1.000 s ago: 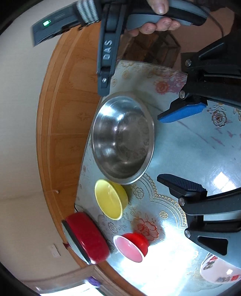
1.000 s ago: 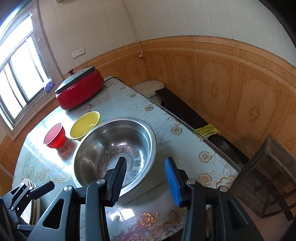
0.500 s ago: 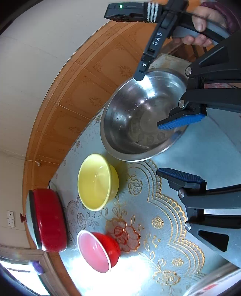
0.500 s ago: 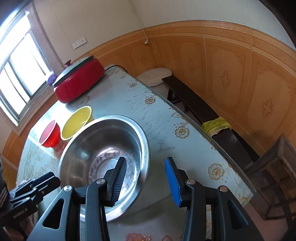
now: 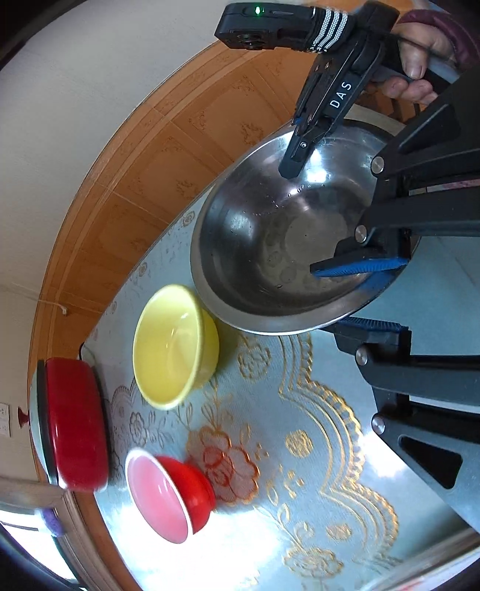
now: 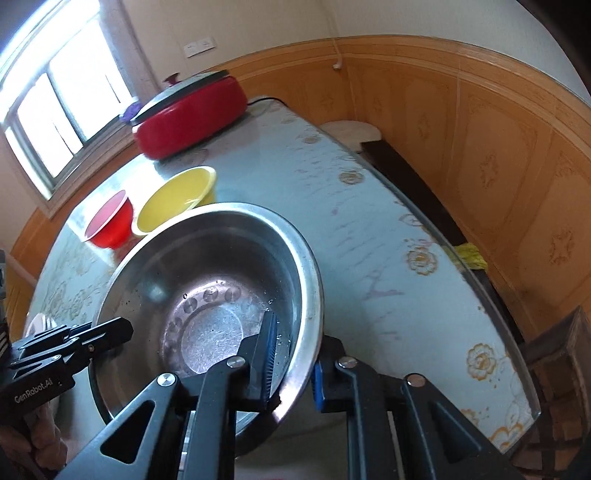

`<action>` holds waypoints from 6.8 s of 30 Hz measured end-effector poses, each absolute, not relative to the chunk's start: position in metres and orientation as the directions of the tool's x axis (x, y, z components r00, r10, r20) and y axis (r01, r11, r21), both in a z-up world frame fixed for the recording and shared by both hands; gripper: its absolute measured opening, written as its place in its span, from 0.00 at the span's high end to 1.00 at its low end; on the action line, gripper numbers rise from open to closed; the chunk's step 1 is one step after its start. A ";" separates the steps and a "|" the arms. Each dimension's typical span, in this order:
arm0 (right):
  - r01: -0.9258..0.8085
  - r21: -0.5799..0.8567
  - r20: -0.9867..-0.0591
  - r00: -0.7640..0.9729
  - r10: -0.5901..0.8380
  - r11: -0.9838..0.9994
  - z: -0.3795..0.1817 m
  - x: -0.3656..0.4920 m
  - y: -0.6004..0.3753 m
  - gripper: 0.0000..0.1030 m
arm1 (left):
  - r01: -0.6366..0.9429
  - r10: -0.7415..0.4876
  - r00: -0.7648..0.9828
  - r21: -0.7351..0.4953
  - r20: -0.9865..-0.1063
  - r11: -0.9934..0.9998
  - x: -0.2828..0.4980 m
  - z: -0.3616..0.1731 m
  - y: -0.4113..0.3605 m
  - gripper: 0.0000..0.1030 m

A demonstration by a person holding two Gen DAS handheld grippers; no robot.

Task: Organize plates and bowls
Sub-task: 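Grasp the steel basin rim and slide it beside the plate stack, then release the basin and grasp the yellow bowl rim with the right gripper, then carry the yellow bowl and lower it into the steel basin, then open the right gripper and move it to the red bowl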

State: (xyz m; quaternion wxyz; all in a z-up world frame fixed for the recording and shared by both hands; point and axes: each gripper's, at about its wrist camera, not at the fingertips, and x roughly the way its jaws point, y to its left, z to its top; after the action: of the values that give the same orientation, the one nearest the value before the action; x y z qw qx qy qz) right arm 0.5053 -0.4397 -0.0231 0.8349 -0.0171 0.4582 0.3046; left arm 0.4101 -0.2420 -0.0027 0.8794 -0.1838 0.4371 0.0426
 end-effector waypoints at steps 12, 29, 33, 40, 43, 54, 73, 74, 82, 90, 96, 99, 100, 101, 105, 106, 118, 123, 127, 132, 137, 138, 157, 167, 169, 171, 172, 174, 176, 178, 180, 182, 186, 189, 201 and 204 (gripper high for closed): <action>-0.692 0.168 -0.765 0.358 0.535 0.703 -0.011 0.458 -0.380 0.83 | -0.363 0.046 0.599 -0.219 -0.800 0.906 0.346 0.001 -0.211 0.79; -0.707 0.168 -0.782 0.329 0.530 0.687 -0.025 0.443 -0.359 0.80 | -0.403 0.134 0.578 -0.139 -0.805 0.905 0.324 -0.005 -0.203 0.77; -0.693 0.132 -0.783 0.365 0.503 0.709 -0.024 0.446 -0.363 0.80 | -0.377 0.127 0.582 -0.127 -0.804 0.918 0.336 -0.009 -0.207 0.77; -0.697 0.170 -0.787 0.329 0.521 0.697 -0.027 0.454 -0.365 0.82 | -0.379 0.123 0.584 -0.136 -0.802 0.915 0.338 -0.009 -0.202 0.77; -0.710 0.192 -0.788 0.300 0.538 0.677 -0.025 0.456 -0.366 0.81 | -0.389 0.116 0.586 -0.152 -0.802 0.909 0.335 -0.007 -0.198 0.74; -0.691 0.158 -0.742 0.388 0.546 0.705 0.008 0.490 -0.368 0.64 | -0.386 0.147 0.659 -0.164 -0.737 0.908 0.345 0.029 -0.182 0.73; -0.670 0.239 -0.779 0.300 0.550 0.703 -0.014 0.597 -0.298 0.71 | -0.360 0.026 0.585 -0.231 -0.811 0.904 0.498 0.007 -0.153 0.75; -0.668 0.240 -0.785 0.293 0.546 0.704 -0.018 0.600 -0.296 0.71 | -0.360 0.023 0.576 -0.229 -0.817 0.904 0.506 0.004 -0.152 0.75; -0.691 0.189 -0.779 0.327 0.535 0.697 -0.022 0.602 -0.287 0.88 | -0.363 0.021 0.547 -0.214 -0.837 0.907 0.527 -0.013 -0.149 0.83; -0.727 0.153 -0.724 0.379 0.576 0.669 0.012 0.572 -0.299 0.89 | -0.333 0.050 0.630 -0.211 -0.775 0.919 0.486 0.017 -0.160 0.83; -0.746 0.134 -0.707 0.390 0.590 0.653 0.025 0.542 -0.306 0.89 | -0.330 0.059 0.676 -0.230 -0.734 0.916 0.443 0.033 -0.167 0.83; -0.754 0.142 -0.698 0.384 0.605 0.642 0.031 0.526 -0.310 0.89 | -0.324 0.062 0.695 -0.235 -0.716 0.916 0.425 0.040 -0.169 0.83; -0.756 0.145 -0.696 0.381 0.608 0.639 0.032 0.521 -0.311 0.89 | -0.321 0.059 0.701 -0.240 -0.711 0.916 0.418 0.042 -0.170 0.83; -0.757 0.147 -0.694 0.379 0.612 0.637 0.033 0.517 -0.312 0.89 | -0.316 0.055 0.705 -0.243 -0.707 0.917 0.412 0.044 -0.171 0.83; -0.765 0.161 -0.693 0.362 0.623 0.624 0.035 0.496 -0.321 0.89 | -0.291 0.045 0.715 -0.239 -0.697 0.926 0.385 0.048 -0.181 0.83; -0.766 0.162 -0.695 0.359 0.623 0.622 0.035 0.491 -0.322 0.89 | -0.285 0.038 0.716 -0.241 -0.698 0.928 0.378 0.048 -0.185 0.83; -0.765 0.194 -0.760 0.278 0.587 0.614 0.005 0.441 -0.332 0.88 | -0.273 -0.034 0.661 -0.283 -0.749 0.919 0.325 0.019 -0.197 0.83; -0.751 0.195 -0.781 0.269 0.563 0.630 -0.006 0.437 -0.336 0.88 | -0.266 -0.052 0.645 -0.288 -0.762 0.920 0.322 0.011 -0.201 0.83; -0.745 0.183 -0.791 0.276 0.546 0.641 -0.009 0.437 -0.338 0.88 | -0.258 -0.052 0.636 -0.275 -0.770 0.926 0.323 0.010 -0.207 0.83; -0.737 0.176 -0.797 0.282 0.534 0.653 -0.009 0.439 -0.343 0.88 | -0.251 -0.062 0.627 -0.277 -0.777 0.927 0.326 0.009 -0.210 0.80; -0.725 0.178 -0.798 0.288 0.528 0.665 -0.009 0.444 -0.348 0.87 | -0.256 -0.047 0.633 -0.266 -0.772 0.929 0.328 0.010 -0.210 0.72; -0.726 0.178 -0.800 0.288 0.527 0.665 -0.010 0.444 -0.348 0.87 | -0.256 -0.044 0.633 -0.262 -0.773 0.931 0.329 0.010 -0.210 0.72; -0.721 0.069 -0.783 0.389 0.485 0.690 -0.006 0.438 -0.337 0.76 | -0.262 0.000 0.644 -0.220 -0.765 0.940 0.331 0.012 -0.209 0.72; -0.679 0.096 -0.749 0.432 0.502 0.728 0.004 0.446 -0.346 0.74 | -0.269 0.006 0.658 -0.228 -0.753 0.936 0.327 0.018 -0.205 0.72; -0.680 0.079 -0.744 0.447 0.497 0.729 0.007 0.447 -0.344 0.74 | -0.279 0.011 0.661 -0.232 -0.750 0.932 0.328 0.020 -0.202 0.72; -0.675 0.075 -0.734 0.461 0.498 0.734 0.011 0.449 -0.344 0.73 | -0.293 0.020 0.662 -0.234 -0.750 0.927 0.329 0.022 -0.198 0.72; -0.675 0.081 -0.730 0.461 0.504 0.734 0.014 0.451 -0.344 0.73 | -0.300 0.025 0.663 -0.235 -0.749 0.924 0.329 0.023 -0.196 0.72; -0.674 0.074 -0.721 0.473 0.506 0.735 0.020 0.456 -0.342 0.72 | -0.316 0.035 0.666 -0.239 -0.745 0.918 0.329 0.025 -0.189 0.72; -0.676 0.062 -0.712 0.485 0.507 0.734 0.025 0.462 -0.339 0.71 | -0.342 0.045 0.666 -0.251 -0.745 0.906 0.330 0.026 -0.180 0.72; -0.680 0.046 -0.710 0.493 0.503 0.731 0.029 0.468 -0.332 0.71 | -0.370 0.054 0.663 -0.264 -0.746 0.891 0.331 0.026 -0.170 0.72; -0.686 0.020 -0.704 0.507 0.498 0.728 0.032 0.473 -0.324 0.70 | -0.397 0.075 0.662 -0.264 -0.746 0.879 0.331 0.027 -0.160 0.72; -0.697 -0.016 -0.704 0.517 0.487 0.717 0.033 0.477 -0.314 0.69 | -0.418 0.097 0.664 -0.261 -0.742 0.870 0.331 0.028 -0.152 0.72; -0.729 -0.050 -0.707 0.509 0.491 0.683 0.033 0.484 -0.289 0.68 | -0.461 0.144 0.659 -0.245 -0.739 0.853 0.335 0.031 -0.133 0.71; -0.757 -0.058 -0.710 0.489 0.506 0.651 0.034 0.490 -0.268 0.68 | -0.495 0.162 0.649 -0.251 -0.743 0.832 0.339 0.030 -0.118 0.70; -0.768 0.293 -0.754 0.180 0.632 0.569 0.022 0.552 -0.206 0.68 | -0.597 0.204 0.626 -0.293 -0.753 0.747 0.363 0.029 -0.059 0.70; -0.766 0.330 -0.756 0.137 0.641 0.552 0.018 0.560 -0.191 0.68 | -0.604 0.210 0.622 -0.292 -0.754 0.742 0.375 0.029 -0.048 0.70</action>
State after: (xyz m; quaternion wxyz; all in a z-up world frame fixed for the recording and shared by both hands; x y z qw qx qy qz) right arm 0.5599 -0.1912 0.0178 0.7508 -0.0678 0.4609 0.4682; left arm 0.3748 -0.0481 0.0286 0.8591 -0.2703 0.3645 0.2369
